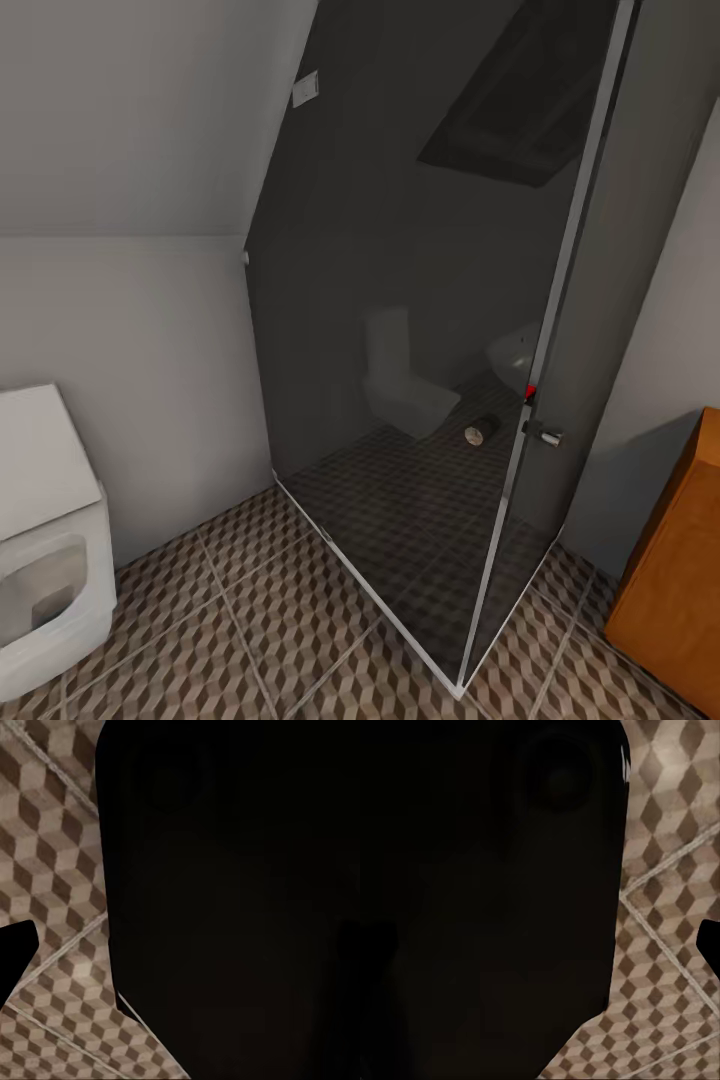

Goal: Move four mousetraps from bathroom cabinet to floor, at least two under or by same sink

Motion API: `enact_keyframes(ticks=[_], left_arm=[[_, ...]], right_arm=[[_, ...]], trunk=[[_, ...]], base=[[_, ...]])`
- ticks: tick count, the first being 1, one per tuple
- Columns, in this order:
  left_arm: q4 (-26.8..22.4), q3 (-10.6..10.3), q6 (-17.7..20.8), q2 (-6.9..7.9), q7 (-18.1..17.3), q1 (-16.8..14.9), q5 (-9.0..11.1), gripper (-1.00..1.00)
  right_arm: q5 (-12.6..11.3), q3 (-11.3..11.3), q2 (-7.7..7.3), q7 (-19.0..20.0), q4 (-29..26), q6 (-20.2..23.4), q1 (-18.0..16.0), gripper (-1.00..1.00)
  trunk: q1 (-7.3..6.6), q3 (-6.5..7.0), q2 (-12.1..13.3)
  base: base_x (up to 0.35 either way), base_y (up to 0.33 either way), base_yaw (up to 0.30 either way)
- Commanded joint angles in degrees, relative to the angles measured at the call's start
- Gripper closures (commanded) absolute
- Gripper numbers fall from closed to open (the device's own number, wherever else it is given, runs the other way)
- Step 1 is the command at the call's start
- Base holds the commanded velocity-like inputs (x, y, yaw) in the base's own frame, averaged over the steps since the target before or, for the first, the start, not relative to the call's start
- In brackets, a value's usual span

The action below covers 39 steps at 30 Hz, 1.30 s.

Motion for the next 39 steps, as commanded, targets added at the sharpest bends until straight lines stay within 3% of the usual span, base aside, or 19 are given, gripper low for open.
enact_keyframes(ticks=[1,8,22,39], left_arm=[[0.00,0.00,0.00,0.00,0.00,0.00,0.00,-1.00],[0.00,-0.09,-0.17,-0.44,-0.09,-0.08,0.00,-1.00],[-2.30,0.39,-3.36,0.14,-0.09,-0.08,0.54,-1.00],[-2.46,0.40,-3.85,0.17,-0.09,-0.08,0.61,-1.00]], right_arm=[[0.00,0.00,0.00,0.00,0.00,0.00,0.00,-1.00],[0.69,0.69,-0.09,-0.12,0.00,-0.10,-0.09,-1.00],[0.78,0.70,-0.14,-0.09,0.00,-0.17,-0.09,-1.00],[0.41,0.24,-0.14,-0.09,0.00,-0.26,-0.09,-1.00]], trunk=[[0.00,-0.03,-0.03],[0.00,-0.03,-0.03],[0.00,-0.03,-0.03],[0.00,-0.02,-0.03]], base=[[0.000,0.000,0.000],[0.000,0.000,0.000],[0.000,0.000,0.000],[0.000,0.000,-0.013]])
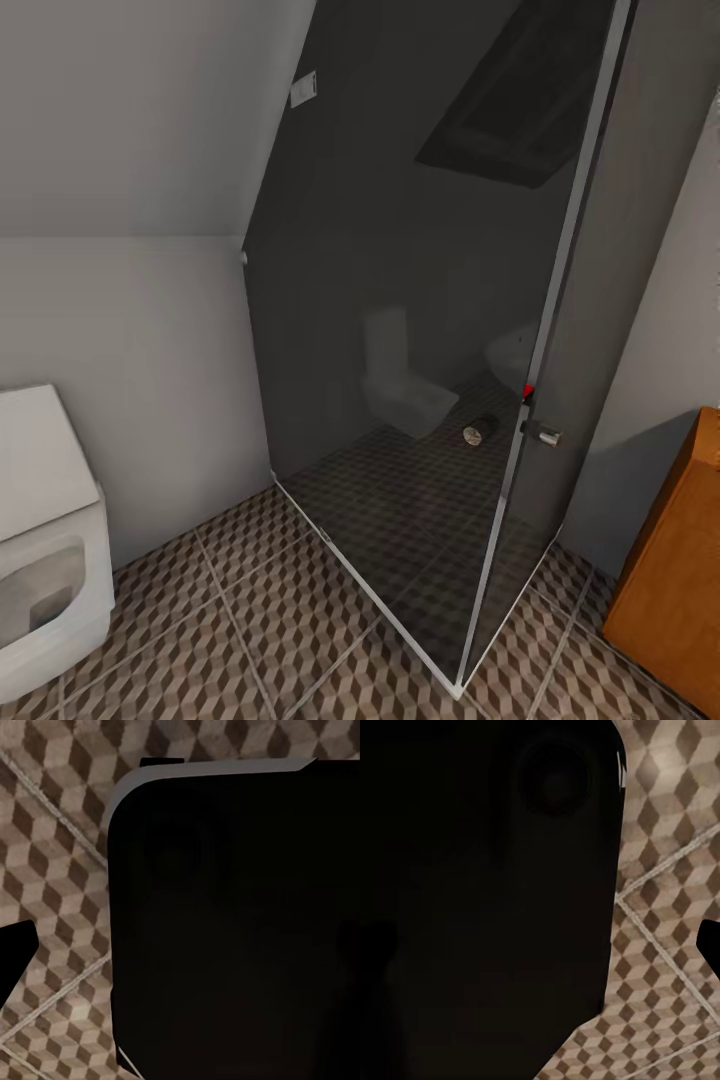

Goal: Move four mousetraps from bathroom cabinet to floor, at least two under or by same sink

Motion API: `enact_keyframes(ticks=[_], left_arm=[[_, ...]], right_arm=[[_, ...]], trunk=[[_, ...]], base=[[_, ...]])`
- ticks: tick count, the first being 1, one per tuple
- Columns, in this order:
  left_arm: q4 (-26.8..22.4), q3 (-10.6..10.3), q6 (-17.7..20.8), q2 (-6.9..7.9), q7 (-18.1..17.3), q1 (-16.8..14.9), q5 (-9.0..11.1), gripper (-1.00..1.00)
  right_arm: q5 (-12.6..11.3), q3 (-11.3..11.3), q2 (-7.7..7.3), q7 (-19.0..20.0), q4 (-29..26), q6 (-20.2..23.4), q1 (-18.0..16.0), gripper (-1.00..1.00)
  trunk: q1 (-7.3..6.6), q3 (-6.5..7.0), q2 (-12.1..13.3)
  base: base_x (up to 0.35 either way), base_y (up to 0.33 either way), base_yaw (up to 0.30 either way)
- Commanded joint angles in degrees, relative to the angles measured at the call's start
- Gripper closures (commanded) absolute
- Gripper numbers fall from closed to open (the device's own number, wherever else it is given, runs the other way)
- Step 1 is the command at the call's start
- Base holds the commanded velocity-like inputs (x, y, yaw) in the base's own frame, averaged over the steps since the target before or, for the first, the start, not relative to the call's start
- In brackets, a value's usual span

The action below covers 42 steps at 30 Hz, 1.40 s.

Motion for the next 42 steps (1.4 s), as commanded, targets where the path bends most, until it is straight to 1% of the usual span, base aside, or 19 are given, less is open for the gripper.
enact_keyframes(ticks=[1,12,42], left_arm=[[0.01,0.02,-0.16,0.00,-0.01,-0.01,0.06,-1.00],[0.01,-0.02,-0.18,0.08,-0.01,-0.01,0.06,-1.00],[0.01,-0.04,-0.18,0.00,-0.01,-0.01,0.06,-1.00]], right_arm=[[0.04,0.02,0.00,-0.01,0.00,-0.02,-0.01,-1.00],[-0.50,-0.29,-0.04,-0.01,0.00,-0.03,-0.01,-1.00],[-0.55,-0.31,-0.03,-0.01,0.00,-0.03,-0.01,-1.00]], trunk=[[0.00,-0.03,-0.02],[0.00,0.22,-0.02],[0.00,1.06,-0.02]], base=[[0.000,0.000,-0.101],[0.000,0.000,-0.200],[0.000,0.000,-0.262]])
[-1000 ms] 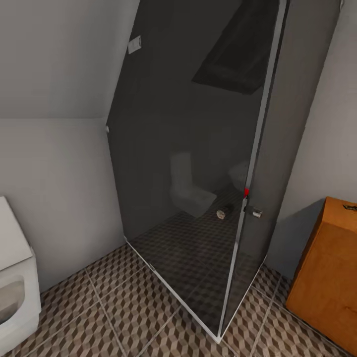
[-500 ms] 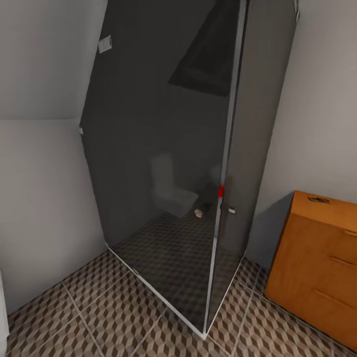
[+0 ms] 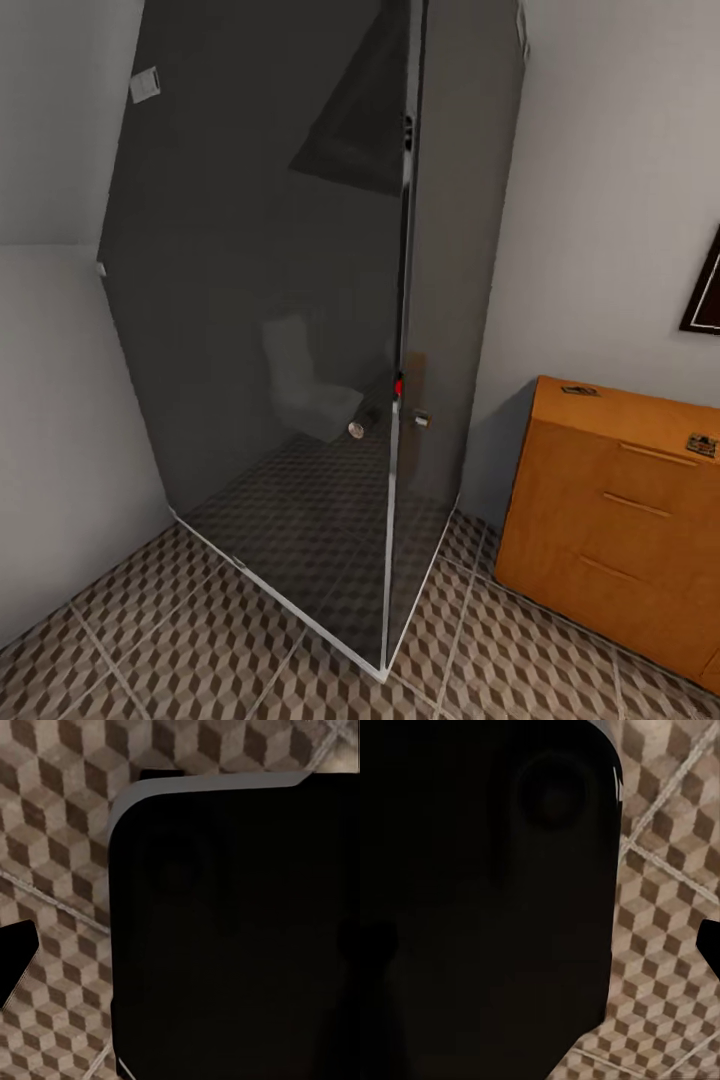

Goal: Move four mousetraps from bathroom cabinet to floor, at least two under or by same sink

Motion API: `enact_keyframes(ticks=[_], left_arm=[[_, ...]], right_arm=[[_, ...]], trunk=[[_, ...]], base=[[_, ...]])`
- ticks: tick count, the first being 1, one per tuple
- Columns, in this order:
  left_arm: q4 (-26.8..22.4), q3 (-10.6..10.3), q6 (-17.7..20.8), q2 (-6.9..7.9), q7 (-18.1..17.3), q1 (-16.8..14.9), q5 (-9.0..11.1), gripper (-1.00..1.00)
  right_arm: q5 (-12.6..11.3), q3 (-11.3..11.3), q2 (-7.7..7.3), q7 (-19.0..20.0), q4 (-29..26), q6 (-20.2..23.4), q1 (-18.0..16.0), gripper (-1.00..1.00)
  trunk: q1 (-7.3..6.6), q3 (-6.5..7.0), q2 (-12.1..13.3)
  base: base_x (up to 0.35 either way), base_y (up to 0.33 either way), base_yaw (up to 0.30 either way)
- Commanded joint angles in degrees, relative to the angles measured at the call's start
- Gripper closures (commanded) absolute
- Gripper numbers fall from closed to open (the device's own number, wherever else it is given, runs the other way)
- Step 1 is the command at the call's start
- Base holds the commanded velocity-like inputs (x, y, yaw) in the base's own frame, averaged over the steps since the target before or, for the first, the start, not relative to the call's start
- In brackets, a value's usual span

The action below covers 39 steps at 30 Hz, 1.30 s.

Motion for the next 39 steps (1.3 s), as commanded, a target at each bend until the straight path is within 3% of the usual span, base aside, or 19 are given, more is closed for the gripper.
enact_keyframes(ticks=[1,18,39], left_arm=[[0.02,0.00,-0.17,-0.01,-0.01,-0.01,0.06,-1.00],[-0.17,0.21,-0.17,-1.18,-0.01,-0.01,0.16,-1.00],[-0.16,0.21,-0.17,-1.46,-0.01,-0.01,1.36,-1.00]], right_arm=[[-0.02,-0.01,0.00,-0.01,0.00,-0.02,-0.01,-1.00],[-0.24,0.17,-0.14,-0.01,0.00,-0.02,-0.01,-1.00],[-0.35,0.17,-0.19,-0.01,0.03,-0.02,-0.01,-1.00]], trunk=[[0.00,-0.01,-0.02],[0.00,0.47,-0.02],[0.00,1.06,-0.02]], base=[[0.000,0.000,-0.265],[0.000,0.000,-0.265],[0.000,0.000,-0.265]])
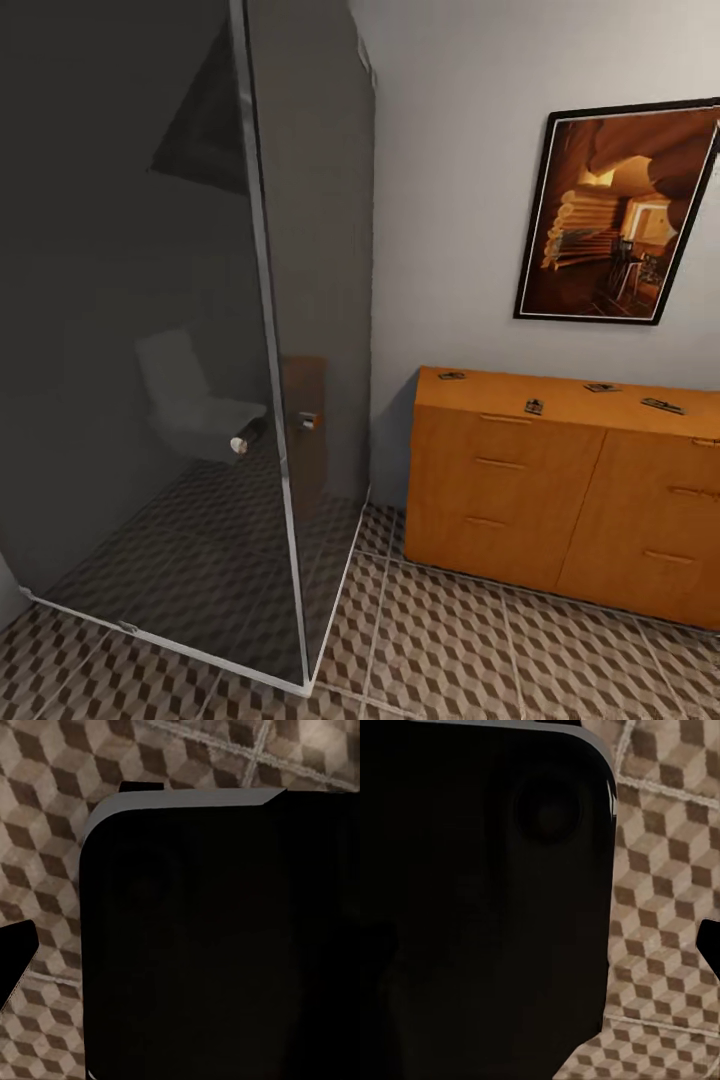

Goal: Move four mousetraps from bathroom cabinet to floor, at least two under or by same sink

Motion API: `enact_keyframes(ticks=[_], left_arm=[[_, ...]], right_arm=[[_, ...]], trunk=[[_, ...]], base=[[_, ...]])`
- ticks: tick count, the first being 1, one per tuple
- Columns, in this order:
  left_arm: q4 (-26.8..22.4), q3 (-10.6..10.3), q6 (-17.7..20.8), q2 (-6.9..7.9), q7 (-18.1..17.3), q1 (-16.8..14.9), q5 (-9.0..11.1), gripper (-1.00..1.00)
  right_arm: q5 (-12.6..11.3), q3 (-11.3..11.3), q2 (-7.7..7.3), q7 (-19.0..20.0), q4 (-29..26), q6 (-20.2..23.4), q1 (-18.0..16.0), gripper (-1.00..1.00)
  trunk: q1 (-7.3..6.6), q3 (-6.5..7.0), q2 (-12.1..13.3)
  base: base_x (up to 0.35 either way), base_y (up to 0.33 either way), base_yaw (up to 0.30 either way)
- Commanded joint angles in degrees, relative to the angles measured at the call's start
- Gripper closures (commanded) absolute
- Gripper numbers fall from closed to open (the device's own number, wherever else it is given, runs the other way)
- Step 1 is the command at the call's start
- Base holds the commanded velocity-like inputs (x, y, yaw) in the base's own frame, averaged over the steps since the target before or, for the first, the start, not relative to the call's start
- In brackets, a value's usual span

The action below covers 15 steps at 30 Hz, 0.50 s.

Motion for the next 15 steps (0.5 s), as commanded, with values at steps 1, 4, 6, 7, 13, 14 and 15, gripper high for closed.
enact_keyframes(ticks=[1,4,6,7,13,14,15], left_arm=[[0.01,0.03,-0.17,-0.01,-0.01,-0.01,0.20,-1.00],[0.02,0.03,-0.17,-0.02,-0.01,-0.01,0.21,-1.00],[0.02,0.03,-0.17,-0.02,-0.01,-0.01,0.24,-1.00],[0.02,0.03,-0.17,-0.02,-0.01,-0.01,0.23,-1.00],[0.02,0.03,-0.19,-0.03,-0.01,-0.01,0.21,-1.00],[0.02,0.04,-0.20,-0.03,-0.01,-0.01,0.21,-1.00],[0.02,0.04,-0.21,-0.04,-0.01,-0.01,0.21,-1.00]], right_arm=[[-0.05,0.01,0.00,-0.01,0.01,-0.02,-0.02,-1.00],[-0.06,0.01,0.00,-0.01,0.02,-0.02,-0.02,-1.00],[-0.06,0.01,0.00,-0.01,0.03,-0.02,-0.02,-1.00],[-0.06,0.03,0.00,-0.01,0.04,-0.02,-0.02,-1.00],[-0.06,0.05,0.00,-0.01,0.02,-0.02,-0.02,-1.00],[-0.06,0.04,0.00,-0.01,0.01,-0.02,-0.02,-1.00],[-0.06,0.04,0.00,-0.01,0.00,-0.02,-0.02,-1.00]], trunk=[[0.00,-0.01,-0.02],[0.00,0.07,-0.02],[0.00,0.13,-0.02],[0.00,0.16,-0.02],[0.00,0.33,-0.02],[0.00,0.35,-0.02],[0.00,0.38,-0.02]], base=[[0.000,0.000,-0.265],[0.000,0.000,-0.265],[0.000,0.000,-0.265],[0.000,0.000,-0.265],[0.000,0.000,-0.265],[0.000,0.000,-0.265],[0.000,0.000,-0.265]])
